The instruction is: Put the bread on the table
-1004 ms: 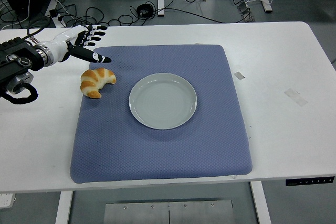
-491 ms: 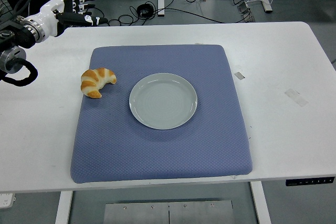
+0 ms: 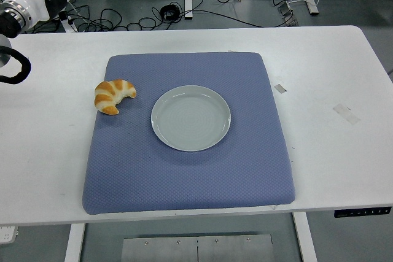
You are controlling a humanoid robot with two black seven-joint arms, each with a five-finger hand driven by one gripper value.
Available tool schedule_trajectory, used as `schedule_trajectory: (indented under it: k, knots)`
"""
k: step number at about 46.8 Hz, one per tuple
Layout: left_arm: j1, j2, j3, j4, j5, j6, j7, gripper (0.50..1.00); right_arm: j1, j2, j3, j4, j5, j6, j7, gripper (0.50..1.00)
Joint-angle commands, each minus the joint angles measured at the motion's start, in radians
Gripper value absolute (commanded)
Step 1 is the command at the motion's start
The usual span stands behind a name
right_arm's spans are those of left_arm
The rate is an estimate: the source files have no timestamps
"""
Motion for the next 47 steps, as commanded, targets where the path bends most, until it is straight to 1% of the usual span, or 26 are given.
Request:
schedule_trajectory:
  k: [1, 8, 16, 38, 47]
  knots:
    - [0.003, -0.002, -0.017, 0.038, -0.019, -0.001, 0.000, 0.969, 0.000, 0.000, 0.000, 0.000, 0.000, 0.000, -0.001, 1.000]
    - [0.002, -0.006, -0.030, 0.121, -0.027, -0.006, 0.000, 0.969, 0.000, 0.000, 0.000, 0.000, 0.000, 0.000, -0.001, 1.000]
    - [0.005, -0.011, -0.054, 0.162, -0.037, -0.006, 0.000, 0.969, 0.000, 0.000, 0.000, 0.000, 0.000, 0.000, -0.001, 1.000]
    - [0.002, -0.011, -0.056, 0.170, -0.048, -0.004, -0.003, 0.969, 0.000, 0.000, 0.000, 0.000, 0.000, 0.000, 0.001, 1.000]
    - [0.005, -0.031, -0.056, 0.170, -0.048, -0.003, -0.006, 0.969, 0.000, 0.000, 0.000, 0.000, 0.000, 0.000, 0.001, 1.000]
